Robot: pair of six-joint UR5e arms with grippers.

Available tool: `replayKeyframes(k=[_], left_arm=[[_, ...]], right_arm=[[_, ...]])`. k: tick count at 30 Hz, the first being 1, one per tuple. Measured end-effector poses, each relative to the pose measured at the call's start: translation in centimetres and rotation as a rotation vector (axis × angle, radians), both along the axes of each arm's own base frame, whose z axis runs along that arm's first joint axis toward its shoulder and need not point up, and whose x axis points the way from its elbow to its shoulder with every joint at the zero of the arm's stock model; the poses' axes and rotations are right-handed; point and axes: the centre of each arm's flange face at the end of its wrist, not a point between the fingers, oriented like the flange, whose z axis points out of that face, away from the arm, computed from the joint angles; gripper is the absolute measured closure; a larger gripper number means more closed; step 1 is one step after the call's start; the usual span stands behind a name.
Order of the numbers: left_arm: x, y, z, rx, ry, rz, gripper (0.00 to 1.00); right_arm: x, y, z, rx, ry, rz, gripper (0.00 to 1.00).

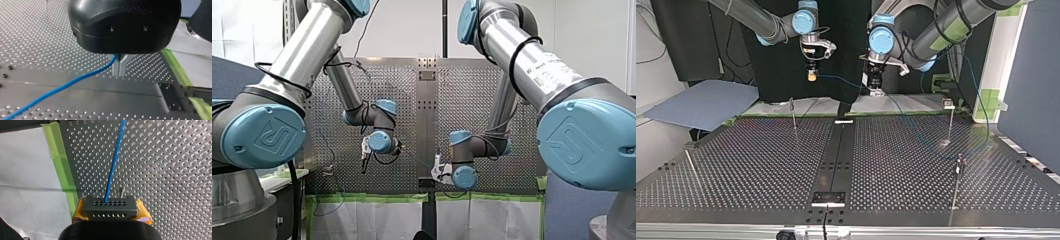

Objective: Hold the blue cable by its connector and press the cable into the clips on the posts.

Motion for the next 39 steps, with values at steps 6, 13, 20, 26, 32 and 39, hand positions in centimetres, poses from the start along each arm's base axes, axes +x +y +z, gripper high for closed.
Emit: replayKeyframes(k=[6,13,20,26,32,39], left_arm=[[-0.2,-0.3,-2.6,0.003,0.015,-0.025,1.00],[-1.2,-1.1,-5.1,0.012,0.041,-0.052,1.00],[-1.8,-2.1,-5.4,-0.012,0.039,-0.070,1.00],[-2.1,-3.1,-5.2,-0.047,0.023,-0.089,1.00],[-2.5,-4.0,-5.0,-0.070,0.006,-0.104,1.00],[-2.6,-4.8,-5.3,-0.075,0.000,-0.116,1.00]], right_arm=[[-0.7,-0.5,-0.3,-0.008,-0.052,-0.004,1.00],[-1.1,-1.3,-0.2,-0.023,-0.122,0.008,1.00],[-2.2,-1.2,-0.4,-0.020,-0.191,0.004,1.00],[-3.3,-1.3,-0.5,-0.032,-0.223,-0.030,1.00],[-4.4,-1.4,-0.8,-0.033,-0.189,-0.080,1.00],[-6.2,-1.4,-1.2,-0.033,-0.149,-0.153,1.00]])
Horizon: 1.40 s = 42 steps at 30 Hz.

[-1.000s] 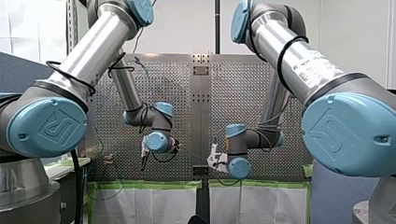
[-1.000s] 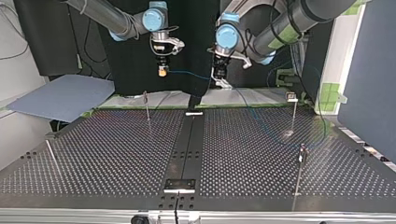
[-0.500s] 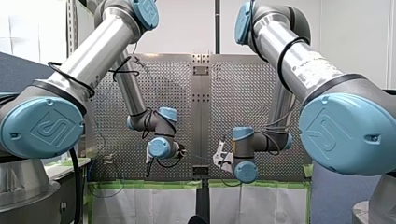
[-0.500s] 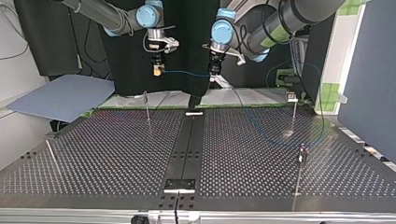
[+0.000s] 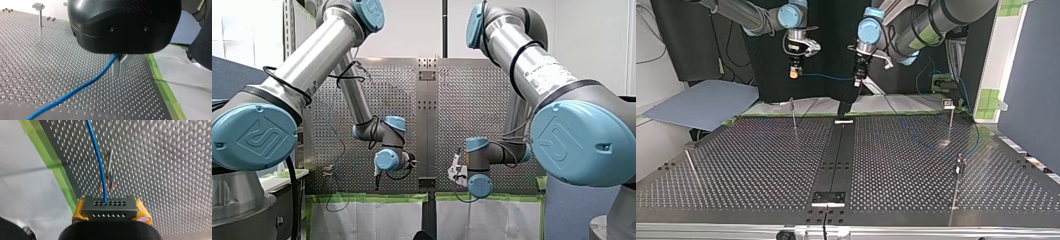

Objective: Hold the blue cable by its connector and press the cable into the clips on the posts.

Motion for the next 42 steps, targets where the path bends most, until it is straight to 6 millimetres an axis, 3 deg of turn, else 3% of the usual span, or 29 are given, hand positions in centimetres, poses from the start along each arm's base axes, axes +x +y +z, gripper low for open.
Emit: replayKeyframes(k=[11,23,30,36,42], left_arm=[[0.1,-1.1,-0.8,-0.011,0.000,-0.014,1.00],[-0.4,-5.1,-3.8,-0.076,-0.032,-0.068,1.00],[-0.8,-5.8,-6.3,-0.048,-0.025,-0.049,1.00],[0.2,-6.3,-6.7,-0.028,-0.040,-0.037,1.00],[0.8,-7.1,-8.6,0.022,-0.018,-0.041,1.00]], right_arm=[[-1.4,-0.8,-0.4,-0.004,0.019,-0.036,1.00],[-3.1,-1.6,-3.4,-0.004,-0.002,-0.039,1.00],[-4.7,-3.1,-3.8,-0.005,0.014,-0.052,1.00],[-6.3,-4.6,-3.9,-0.018,0.052,-0.048,1.00],[-7.6,-6.6,-4.5,-0.050,0.085,-0.044,1.00]])
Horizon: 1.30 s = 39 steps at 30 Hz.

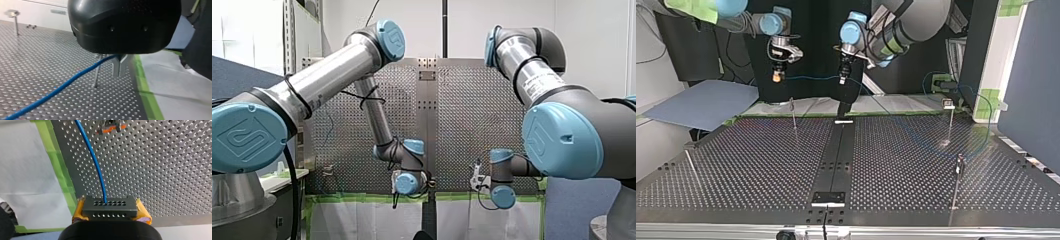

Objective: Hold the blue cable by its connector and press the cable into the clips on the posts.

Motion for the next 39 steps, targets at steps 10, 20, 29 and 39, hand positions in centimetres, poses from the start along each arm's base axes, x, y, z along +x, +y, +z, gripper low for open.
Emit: replayKeyframes(k=[10,20,29,39], left_arm=[[1.0,-2.1,-1.6,0.004,-0.012,0.002,1.00],[2.3,-5.7,0.3,-0.029,-0.073,-0.011,1.00],[2.6,-7.6,-0.1,-0.016,-0.082,-0.018,1.00],[2.1,-9.3,-3.8,0.029,-0.033,-0.042,1.00]], right_arm=[[-1.3,-1.5,-2.0,-0.029,0.024,0.008,1.00],[-1.8,-1.5,-2.2,-0.005,0.075,0.026,1.00],[-1.7,-1.2,-0.5,0.013,0.100,0.075,1.00],[-1.6,-2.5,3.1,-0.021,0.097,0.079,1.00]])
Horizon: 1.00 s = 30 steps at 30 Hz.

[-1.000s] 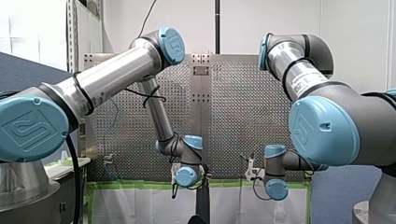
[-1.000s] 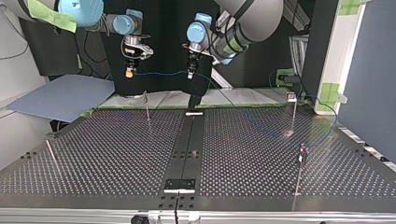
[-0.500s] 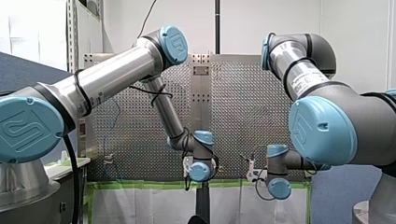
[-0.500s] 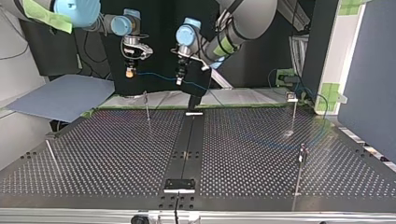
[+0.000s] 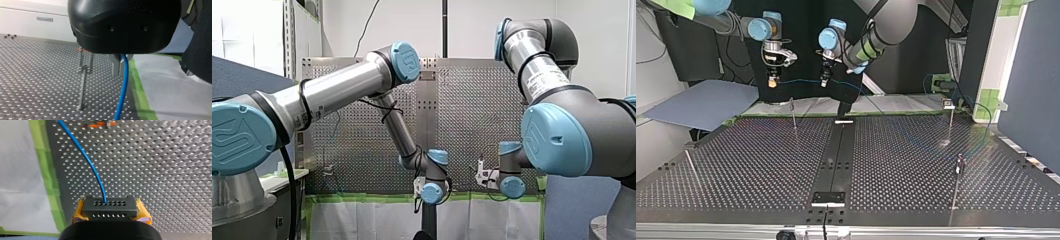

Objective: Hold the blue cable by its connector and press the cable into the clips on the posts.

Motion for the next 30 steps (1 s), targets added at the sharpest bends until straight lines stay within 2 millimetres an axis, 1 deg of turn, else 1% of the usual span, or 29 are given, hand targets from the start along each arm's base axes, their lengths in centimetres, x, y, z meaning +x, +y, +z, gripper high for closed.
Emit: replayKeyframes(k=[3,6,11,18,24,30], left_arm=[[0.0,-0.4,-0.7,0.002,0.007,-0.003,1.00],[0.0,-0.8,-0.8,0.001,0.006,-0.004,1.00],[0.3,-1.3,-0.4,-0.003,-0.006,0.015,1.00],[1.1,-2.7,0.8,-0.015,-0.023,0.031,1.00],[1.7,-3.2,1.5,-0.019,-0.037,0.055,1.00],[2.0,-3.1,1.8,0.022,-0.049,0.093,1.00]], right_arm=[[-0.1,-0.3,0.4,-0.010,-0.005,-0.001,1.00],[-0.6,-0.7,0.1,-0.014,-0.022,-0.003,1.00],[-1.6,-1.7,-1.0,-0.023,-0.058,-0.001,1.00],[-2.8,-2.8,-2.9,-0.014,-0.082,-0.011,1.00],[-3.6,-4.8,-2.8,-0.017,-0.103,-0.026,1.00],[-4.1,-6.9,-2.4,-0.015,-0.108,-0.038,1.00]])
